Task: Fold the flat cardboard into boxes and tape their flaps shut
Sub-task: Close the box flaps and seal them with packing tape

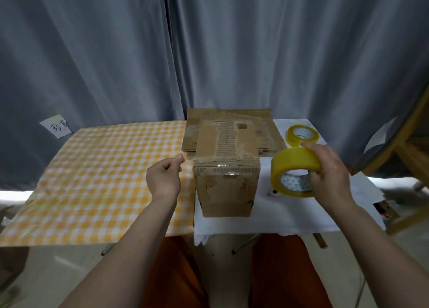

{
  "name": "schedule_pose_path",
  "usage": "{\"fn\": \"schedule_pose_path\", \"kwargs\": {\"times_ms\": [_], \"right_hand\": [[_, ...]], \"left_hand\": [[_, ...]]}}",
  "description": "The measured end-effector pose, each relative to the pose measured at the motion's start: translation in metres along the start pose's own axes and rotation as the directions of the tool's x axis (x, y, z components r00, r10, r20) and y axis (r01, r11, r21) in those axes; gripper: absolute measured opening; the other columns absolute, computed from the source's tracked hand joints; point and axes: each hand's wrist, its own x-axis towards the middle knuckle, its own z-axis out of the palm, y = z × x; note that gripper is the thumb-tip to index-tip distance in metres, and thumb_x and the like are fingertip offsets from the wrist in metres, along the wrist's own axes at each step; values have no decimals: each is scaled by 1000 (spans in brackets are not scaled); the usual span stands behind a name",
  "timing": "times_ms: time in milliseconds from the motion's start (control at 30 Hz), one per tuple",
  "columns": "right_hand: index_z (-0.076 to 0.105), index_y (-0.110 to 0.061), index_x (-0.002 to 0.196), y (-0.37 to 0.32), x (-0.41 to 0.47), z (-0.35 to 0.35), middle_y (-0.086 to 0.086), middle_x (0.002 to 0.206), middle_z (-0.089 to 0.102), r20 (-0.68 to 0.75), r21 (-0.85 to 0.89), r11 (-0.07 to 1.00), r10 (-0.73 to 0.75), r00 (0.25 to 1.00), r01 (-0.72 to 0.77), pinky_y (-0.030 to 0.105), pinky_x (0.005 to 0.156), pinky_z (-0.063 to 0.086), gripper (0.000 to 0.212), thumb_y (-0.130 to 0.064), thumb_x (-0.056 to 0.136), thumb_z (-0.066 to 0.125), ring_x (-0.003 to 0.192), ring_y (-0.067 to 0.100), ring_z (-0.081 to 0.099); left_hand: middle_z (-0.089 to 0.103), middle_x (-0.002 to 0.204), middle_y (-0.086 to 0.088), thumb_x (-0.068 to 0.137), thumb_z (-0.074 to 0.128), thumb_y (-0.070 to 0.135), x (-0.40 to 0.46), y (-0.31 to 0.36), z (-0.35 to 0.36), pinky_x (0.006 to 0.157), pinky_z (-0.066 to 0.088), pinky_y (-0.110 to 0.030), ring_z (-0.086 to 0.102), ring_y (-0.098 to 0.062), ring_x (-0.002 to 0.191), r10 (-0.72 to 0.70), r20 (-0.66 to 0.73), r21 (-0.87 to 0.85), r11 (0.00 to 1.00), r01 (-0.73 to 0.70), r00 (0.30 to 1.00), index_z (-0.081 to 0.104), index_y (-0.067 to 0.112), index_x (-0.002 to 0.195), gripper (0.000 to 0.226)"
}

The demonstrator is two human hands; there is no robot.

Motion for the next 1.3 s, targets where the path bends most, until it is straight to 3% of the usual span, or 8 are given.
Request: {"fn": "schedule_pose_path", "kwargs": {"times_ms": [400, 533, 633, 767, 867, 967, 1133, 1300], "right_hand": [[47, -14, 130, 31, -2, 48, 16, 111, 49, 157, -85, 995, 56, 986, -43, 40, 79, 43, 64, 12, 73, 58, 103, 37, 49], [49, -12, 129, 30, 1, 47, 17, 110, 49, 178, -87, 996, 18, 984, -2, 40, 80, 43, 64, 14, 72, 60, 103, 37, 49], [50, -12, 127, 27, 3, 46, 17, 110, 49, 177, -92, 996, 19, 984, -2, 40, 79, 43, 60, 13, 73, 60, 102, 37, 49], [46, -15, 131, 33, 0, 41, 16, 115, 49, 200, -84, 996, 60, 978, -44, 38, 82, 41, 62, 9, 76, 58, 107, 35, 47], [46, -16, 131, 30, -4, 42, 15, 118, 47, 240, -32, 998, 53, 969, -47, 38, 84, 41, 62, 8, 75, 58, 110, 34, 46], [48, -16, 131, 24, -3, 44, 17, 116, 47, 266, 2, 999, 51, 963, -54, 40, 85, 41, 61, 7, 76, 57, 111, 35, 45], [49, -22, 130, 15, 1, 41, 14, 118, 50, 320, 63, 991, 90, 943, -116, 35, 83, 41, 54, -2, 81, 63, 110, 33, 48], [49, -23, 125, -2, -11, 38, 7, 122, 53, 442, 184, 979, 3, 897, -93, 35, 88, 43, 56, -17, 77, 76, 111, 26, 51]], "left_hand": [[51, 41, 12, 91, 65, 22, -11, -29, 28, 48, 40, -5, 52, 6, 46, -149, 50, -20, 988, 150, 988, 52, 13, 47, 46], [58, 57, 7, 96, 55, 27, -14, -33, 32, 56, 41, -27, 54, -8, 55, -110, 70, 162, 982, 97, 991, 63, 15, 89, 16], [65, 76, -3, 98, 49, 31, -10, -30, 30, 67, 50, -35, 63, -19, 73, -160, 166, 326, 940, 99, 973, 49, 16, 123, 28], [64, 115, -7, 96, 50, 30, 1, -26, 16, 79, 52, -36, 63, -25, 99, -199, 277, 719, 692, -65, 940, 45, 14, 133, 40], [58, 128, -3, 95, 43, 5, -8, -24, 7, 90, 44, -24, 57, -17, 112, 142, 136, 428, 884, -187, 981, 48, 8, 135, 41], [60, 108, 8, 101, 40, 14, -27, -9, 24, 82, 41, -16, 54, -4, 94, 395, 227, 282, 848, -449, 890, 57, 11, 127, 31], [58, 127, 1, 104, 29, 35, -13, 3, 40, 78, 35, -25, 55, -18, 108, 126, 405, 494, 803, -333, 905, 25, 24, 152, 49], [42, 149, -2, 104, 35, 29, 33, 29, 35, 103, 36, -33, 40, -25, 135, 73, 549, 528, 742, -412, 833, 36, 24, 147, 44]]}}
